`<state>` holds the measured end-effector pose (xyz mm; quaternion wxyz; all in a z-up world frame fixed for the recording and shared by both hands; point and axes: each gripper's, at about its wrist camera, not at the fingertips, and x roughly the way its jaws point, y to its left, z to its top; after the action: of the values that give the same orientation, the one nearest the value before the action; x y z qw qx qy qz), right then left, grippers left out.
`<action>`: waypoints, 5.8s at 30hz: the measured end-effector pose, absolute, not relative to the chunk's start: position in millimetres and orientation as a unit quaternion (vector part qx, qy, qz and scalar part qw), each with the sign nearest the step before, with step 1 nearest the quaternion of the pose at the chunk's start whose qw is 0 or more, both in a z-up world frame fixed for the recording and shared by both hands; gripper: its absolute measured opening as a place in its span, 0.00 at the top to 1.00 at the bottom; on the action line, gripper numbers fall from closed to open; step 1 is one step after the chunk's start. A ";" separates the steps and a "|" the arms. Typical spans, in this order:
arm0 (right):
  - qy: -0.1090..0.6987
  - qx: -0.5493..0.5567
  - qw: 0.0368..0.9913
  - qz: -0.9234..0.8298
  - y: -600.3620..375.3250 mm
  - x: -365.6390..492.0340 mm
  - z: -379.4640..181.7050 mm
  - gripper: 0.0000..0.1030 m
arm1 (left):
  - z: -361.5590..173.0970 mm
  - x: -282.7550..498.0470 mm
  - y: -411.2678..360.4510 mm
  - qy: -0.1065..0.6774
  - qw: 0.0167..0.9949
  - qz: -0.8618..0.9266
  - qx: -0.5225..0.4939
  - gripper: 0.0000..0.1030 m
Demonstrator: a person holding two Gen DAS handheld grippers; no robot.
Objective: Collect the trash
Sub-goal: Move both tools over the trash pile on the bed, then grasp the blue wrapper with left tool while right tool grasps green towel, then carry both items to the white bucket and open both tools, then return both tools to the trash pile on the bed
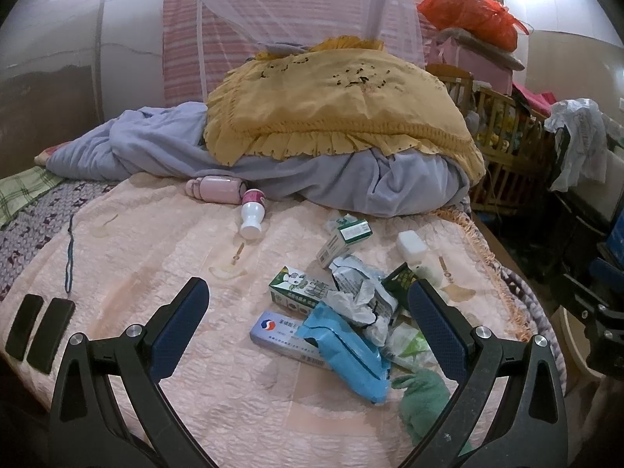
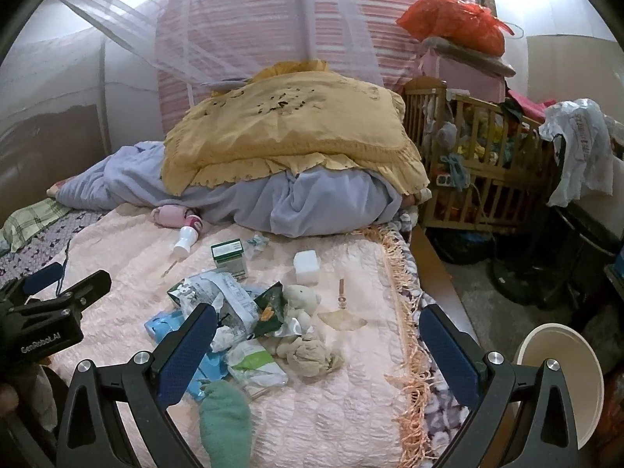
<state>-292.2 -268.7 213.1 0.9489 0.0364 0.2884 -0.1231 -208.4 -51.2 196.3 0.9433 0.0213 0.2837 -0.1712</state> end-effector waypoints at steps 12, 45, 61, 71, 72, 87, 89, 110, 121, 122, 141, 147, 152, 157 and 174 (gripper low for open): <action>0.298 0.022 0.948 -0.112 -257.2 -292.9 211.0 0.00 | 193.8 -207.9 -49.4 0.285 0.943 -0.171 0.021 0.01; 0.458 0.006 0.887 0.053 -215.3 -269.1 118.4 0.11 | 138.2 -183.8 -10.7 0.358 0.915 -0.179 0.043 0.01; 0.495 0.091 0.859 0.095 -244.6 -260.8 87.2 0.65 | 77.7 -154.4 -79.3 0.474 0.842 -0.258 0.005 0.51; 0.461 0.127 0.875 0.075 -276.5 -275.9 113.0 0.65 | 94.4 -156.5 -73.7 0.462 0.833 -0.304 -0.033 0.92; 0.456 0.126 0.878 0.073 -279.2 -277.4 117.0 0.65 | 99.4 -158.3 -69.8 0.460 0.831 -0.311 -0.039 0.93; 0.406 0.164 0.898 -0.029 -364.4 -322.4 144.1 0.65 | 174.0 -205.1 -133.3 0.423 0.803 -0.419 -0.009 0.93; 0.403 0.167 0.898 -0.062 -386.1 -335.5 145.7 0.65 | 175.5 -212.6 -164.0 0.422 0.791 -0.443 0.003 0.93; 0.407 0.221 0.834 -0.300 -584.7 -436.7 104.0 0.65 | 148.2 -291.0 -460.1 0.445 0.666 -0.596 0.053 0.91; 0.397 0.240 0.829 -0.314 -584.2 -439.5 93.5 0.56 | 125.8 -283.2 -465.4 0.467 0.674 -0.569 0.066 0.59; 0.398 0.239 0.829 -0.311 -581.1 -438.4 92.6 0.56 | 128.3 -282.9 -458.4 0.460 0.681 -0.565 0.072 0.59; 0.395 0.197 0.867 -0.231 -479.0 -380.8 115.7 0.37 | 142.5 -250.2 -322.0 0.380 0.806 -0.439 0.115 0.59; 0.392 0.179 0.879 -0.203 -444.8 -357.9 123.4 0.34 | 143.6 -239.5 -288.7 0.369 0.829 -0.403 0.116 0.59; 0.398 0.170 0.884 -0.177 -419.8 -339.7 123.7 0.32 | 139.6 -228.3 -260.5 0.375 0.841 -0.376 0.109 0.59; 0.407 0.156 0.886 -0.156 -398.1 -325.0 122.2 0.30 | 136.4 -217.9 -233.0 0.381 0.848 -0.354 0.100 0.59; 0.438 0.142 0.884 -0.076 -342.6 -287.9 109.6 0.28 | 121.6 -175.8 -127.7 0.422 0.860 -0.278 0.066 0.59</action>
<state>-287.9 -342.6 109.6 0.8844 0.1417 0.4382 -0.0757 -175.8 -127.7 121.6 0.8605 0.0664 0.4220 -0.2777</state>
